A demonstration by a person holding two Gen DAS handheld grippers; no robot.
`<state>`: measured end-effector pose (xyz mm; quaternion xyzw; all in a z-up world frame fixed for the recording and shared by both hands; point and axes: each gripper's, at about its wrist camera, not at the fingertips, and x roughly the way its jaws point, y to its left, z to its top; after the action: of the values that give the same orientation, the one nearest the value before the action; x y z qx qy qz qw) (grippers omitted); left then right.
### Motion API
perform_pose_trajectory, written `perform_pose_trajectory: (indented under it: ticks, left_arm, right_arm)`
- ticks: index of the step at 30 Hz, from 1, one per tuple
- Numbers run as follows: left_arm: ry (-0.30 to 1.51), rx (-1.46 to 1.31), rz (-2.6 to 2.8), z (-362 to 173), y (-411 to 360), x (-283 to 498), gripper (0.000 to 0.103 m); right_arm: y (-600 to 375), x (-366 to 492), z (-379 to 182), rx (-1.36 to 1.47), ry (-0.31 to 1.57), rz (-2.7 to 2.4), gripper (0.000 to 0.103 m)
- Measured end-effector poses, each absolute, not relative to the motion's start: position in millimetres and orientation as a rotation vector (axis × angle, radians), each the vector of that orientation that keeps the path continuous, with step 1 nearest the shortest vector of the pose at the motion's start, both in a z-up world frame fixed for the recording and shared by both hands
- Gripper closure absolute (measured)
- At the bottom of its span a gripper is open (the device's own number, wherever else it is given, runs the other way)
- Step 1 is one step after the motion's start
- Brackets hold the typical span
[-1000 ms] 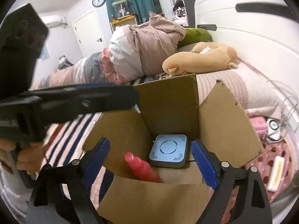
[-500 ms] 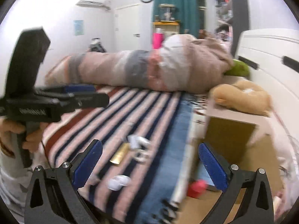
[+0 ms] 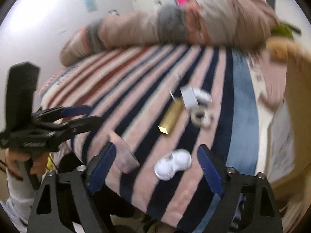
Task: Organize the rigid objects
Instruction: 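Grasp the clear perfume bottle with the left gripper while the right grasps the lens case, then drop the perfume bottle and lens case into the box with both grippers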
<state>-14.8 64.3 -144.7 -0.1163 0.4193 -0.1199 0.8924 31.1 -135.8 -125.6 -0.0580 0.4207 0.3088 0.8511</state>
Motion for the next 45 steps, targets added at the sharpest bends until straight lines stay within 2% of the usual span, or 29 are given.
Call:
perform_pose_trajectory:
  ticks: [7,11,14,21,26,29,31,32,34,35,45]
  left_arm:
    - [0.950,-0.246,-0.250,-184,33,-13,0.025]
    - [0.941,-0.235,-0.201,-190,26,-10,0.025]
    - [0.936,-0.227,-0.203,-189,27,-7,0.026]
    - [0.908,-0.236,-0.198,-189,39,3,0.026]
    - [0.893,-0.236,-0.181,-191,38,7,0.026]
    - [0.883,-0.227,-0.167,-192,35,10,0.026]
    - [0.878,-0.219,-0.160,-192,33,10,0.026]
    - [0.876,-0.215,-0.159,-192,33,10,0.027]
    - [0.868,-0.213,-0.160,-191,33,10,0.027]
    - [0.866,-0.215,-0.163,-190,34,9,0.032]
    - [0.801,-0.201,-0.166,-165,36,2,0.032]
  right_arm:
    - [-144,43,-169,-0.034,0.999,0.591,0.042]
    - [-143,44,-176,-0.055,1.008,0.563,0.059]
    - [-148,44,-175,-0.065,1.000,0.551,0.067]
    - [-157,57,-169,-0.106,0.972,0.477,0.068]
    - [-154,60,-178,-0.072,0.971,0.473,0.061]
    - [-149,60,-181,-0.081,0.952,0.457,0.061]
    - [-146,61,-181,-0.107,0.945,0.444,0.065]
    - [-146,61,-180,-0.116,0.940,0.438,0.077]
    - [-146,60,-177,-0.122,0.932,0.441,0.077]
    - [-146,60,-176,-0.121,0.929,0.446,0.077]
    - [-143,54,-154,-0.123,0.873,0.505,0.077]
